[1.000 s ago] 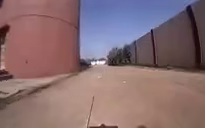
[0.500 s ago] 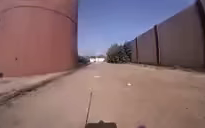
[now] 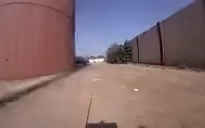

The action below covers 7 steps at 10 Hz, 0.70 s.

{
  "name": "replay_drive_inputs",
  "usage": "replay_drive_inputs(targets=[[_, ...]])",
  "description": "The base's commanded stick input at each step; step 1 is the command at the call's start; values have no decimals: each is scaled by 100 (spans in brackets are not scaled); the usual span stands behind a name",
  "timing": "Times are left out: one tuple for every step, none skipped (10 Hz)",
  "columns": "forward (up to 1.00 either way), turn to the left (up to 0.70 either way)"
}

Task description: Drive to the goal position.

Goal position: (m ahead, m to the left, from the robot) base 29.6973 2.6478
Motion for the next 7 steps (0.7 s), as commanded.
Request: replay_drive_inputs(targets=[[100,0],[100,0],[100,0],[100,0],[100,0],[100,0],[100,0]])
